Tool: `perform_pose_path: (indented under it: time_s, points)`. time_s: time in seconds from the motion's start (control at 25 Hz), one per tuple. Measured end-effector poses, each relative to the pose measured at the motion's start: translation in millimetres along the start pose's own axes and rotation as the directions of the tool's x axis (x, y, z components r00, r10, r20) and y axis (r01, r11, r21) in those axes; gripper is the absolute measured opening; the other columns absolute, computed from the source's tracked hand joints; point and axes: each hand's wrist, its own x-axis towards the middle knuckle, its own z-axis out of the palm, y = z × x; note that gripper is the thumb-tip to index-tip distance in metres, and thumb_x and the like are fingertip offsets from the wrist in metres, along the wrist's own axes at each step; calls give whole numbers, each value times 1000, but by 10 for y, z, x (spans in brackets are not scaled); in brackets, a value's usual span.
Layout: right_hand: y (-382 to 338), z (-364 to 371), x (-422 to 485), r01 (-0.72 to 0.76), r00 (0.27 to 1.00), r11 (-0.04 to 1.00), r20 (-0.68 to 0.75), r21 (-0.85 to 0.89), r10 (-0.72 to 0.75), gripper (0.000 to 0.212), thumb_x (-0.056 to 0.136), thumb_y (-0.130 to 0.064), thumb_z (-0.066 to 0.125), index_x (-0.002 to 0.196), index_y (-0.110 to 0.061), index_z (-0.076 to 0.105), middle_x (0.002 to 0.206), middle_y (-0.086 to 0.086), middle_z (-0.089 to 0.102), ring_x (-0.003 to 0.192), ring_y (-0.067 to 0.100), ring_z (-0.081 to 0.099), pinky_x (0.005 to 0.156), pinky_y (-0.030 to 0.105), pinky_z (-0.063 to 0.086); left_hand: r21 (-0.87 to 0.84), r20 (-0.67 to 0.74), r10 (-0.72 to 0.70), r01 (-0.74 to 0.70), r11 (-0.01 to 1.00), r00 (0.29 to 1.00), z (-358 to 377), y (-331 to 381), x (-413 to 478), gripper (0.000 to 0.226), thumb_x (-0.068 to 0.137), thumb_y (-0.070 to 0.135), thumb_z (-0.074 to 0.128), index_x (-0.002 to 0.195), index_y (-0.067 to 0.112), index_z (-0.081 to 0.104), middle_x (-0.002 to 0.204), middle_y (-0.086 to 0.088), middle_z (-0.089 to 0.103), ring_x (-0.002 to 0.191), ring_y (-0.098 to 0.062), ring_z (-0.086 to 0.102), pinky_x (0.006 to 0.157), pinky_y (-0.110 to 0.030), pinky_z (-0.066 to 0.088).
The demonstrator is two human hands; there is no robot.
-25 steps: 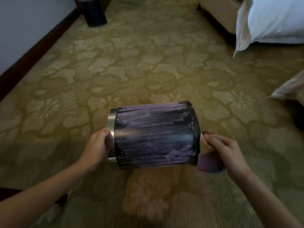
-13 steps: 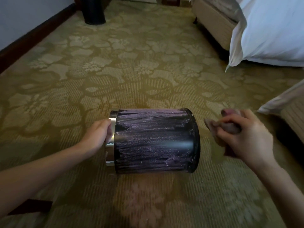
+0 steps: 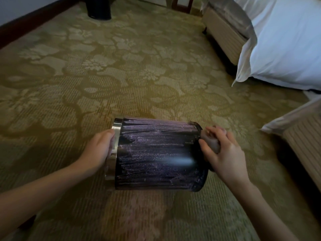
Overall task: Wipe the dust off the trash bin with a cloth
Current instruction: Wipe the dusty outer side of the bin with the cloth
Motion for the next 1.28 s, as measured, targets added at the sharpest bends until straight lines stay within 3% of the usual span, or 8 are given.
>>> perform_pose_path:
  time_s: [0.2,0.4,0.56,0.68,0.76,0.84,1.04,1.28]
  points:
    - [9,-8,-131,19,995,929,-80,-369,-52,54,88,-71,42,108,-26,64,102,3,63,89,31,63,78,42,47,-29,3,22,-22,999,1000,33,-30,-81,45,104,17,29,60,12,38,36,1,45,33,-3,37,50,-29,28]
    - [107,72,-140,217,964,932,-84,-289,-251,49,89,-52,55,103,-6,63,137,17,50,121,34,49,89,44,47,-61,8,16,-16,998,1000,37,19,-125,57,105,15,27,51,19,47,36,4,47,32,-2,39,48,-27,31]
    - [158,-7,-152,381,902,872,-86,-308,-424,29,95,-37,54,104,-13,69,96,4,67,99,27,63,90,40,46,-79,4,-8,8,997,1000,57,101,-168,49,105,16,28,58,15,41,36,5,48,33,-1,41,50,-32,29]
    - [115,-95,-122,190,967,954,-123,-230,-222,21,99,-38,52,106,-27,69,77,0,69,70,26,67,58,33,46,-109,-4,-42,41,993,999,74,153,-159,48,105,15,28,58,15,40,34,6,47,31,1,39,49,-32,27]
    - [133,-208,-62,-21,995,1000,-99,-1,21,16,97,-40,54,108,-34,64,79,-1,69,75,29,67,60,35,48,-130,-16,-69,66,989,998,83,164,-134,47,104,16,29,59,15,40,33,6,46,29,1,39,48,-31,25]
    - [139,-346,-22,-107,993,989,-42,103,111,19,94,-42,56,112,-37,58,86,-6,66,84,27,66,66,38,49,-143,-29,-90,85,986,996,95,161,-110,47,104,17,30,58,16,41,34,5,46,30,-1,40,48,-29,27]
    - [-161,-261,-48,174,980,956,-50,-238,-191,21,92,-34,62,111,-40,66,90,-13,65,71,17,65,50,21,32,-151,-85,-138,124,981,987,157,207,-72,45,103,20,31,58,15,37,33,1,40,31,-7,38,32,-17,29]
    - [-190,63,-149,182,976,952,-71,-247,-205,17,84,-24,73,101,-27,74,80,-5,61,57,24,62,44,25,38,-116,-104,-77,64,991,992,146,128,-131,44,103,22,32,62,14,45,41,4,47,37,-6,43,44,-26,36]
